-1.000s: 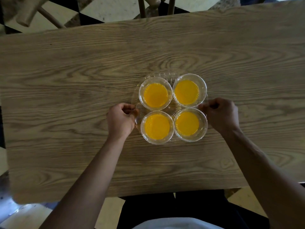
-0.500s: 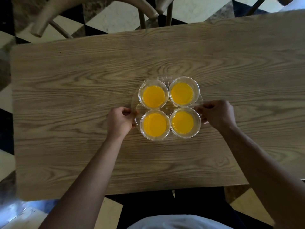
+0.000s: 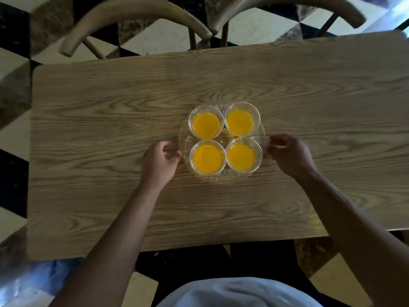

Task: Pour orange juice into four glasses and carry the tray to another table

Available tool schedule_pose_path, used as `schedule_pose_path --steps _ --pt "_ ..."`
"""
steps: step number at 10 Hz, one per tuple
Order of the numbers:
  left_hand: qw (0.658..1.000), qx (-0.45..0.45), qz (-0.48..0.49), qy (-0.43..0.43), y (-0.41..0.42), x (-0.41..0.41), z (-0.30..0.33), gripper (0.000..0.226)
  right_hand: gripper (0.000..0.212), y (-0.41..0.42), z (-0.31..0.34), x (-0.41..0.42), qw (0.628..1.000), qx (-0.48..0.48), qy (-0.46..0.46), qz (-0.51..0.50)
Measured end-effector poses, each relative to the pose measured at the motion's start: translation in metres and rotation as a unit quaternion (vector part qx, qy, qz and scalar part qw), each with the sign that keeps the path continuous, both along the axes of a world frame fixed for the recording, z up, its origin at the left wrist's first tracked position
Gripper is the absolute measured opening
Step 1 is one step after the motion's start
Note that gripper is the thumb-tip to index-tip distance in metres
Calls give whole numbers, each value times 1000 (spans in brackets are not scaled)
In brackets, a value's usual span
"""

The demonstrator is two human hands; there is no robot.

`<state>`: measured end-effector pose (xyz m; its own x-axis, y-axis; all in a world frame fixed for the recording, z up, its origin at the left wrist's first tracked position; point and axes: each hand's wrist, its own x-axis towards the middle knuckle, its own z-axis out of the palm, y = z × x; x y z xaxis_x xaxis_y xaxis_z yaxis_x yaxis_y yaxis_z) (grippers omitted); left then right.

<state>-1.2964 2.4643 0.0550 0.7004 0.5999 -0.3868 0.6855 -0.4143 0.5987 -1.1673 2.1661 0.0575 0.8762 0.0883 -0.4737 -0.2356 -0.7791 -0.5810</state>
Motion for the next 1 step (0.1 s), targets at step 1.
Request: schedule_pose_path --steps 1 --pt "1000 0 -11 -6 2 -8 0 39 34 -3 5 -6 1000 -3 0 -4"
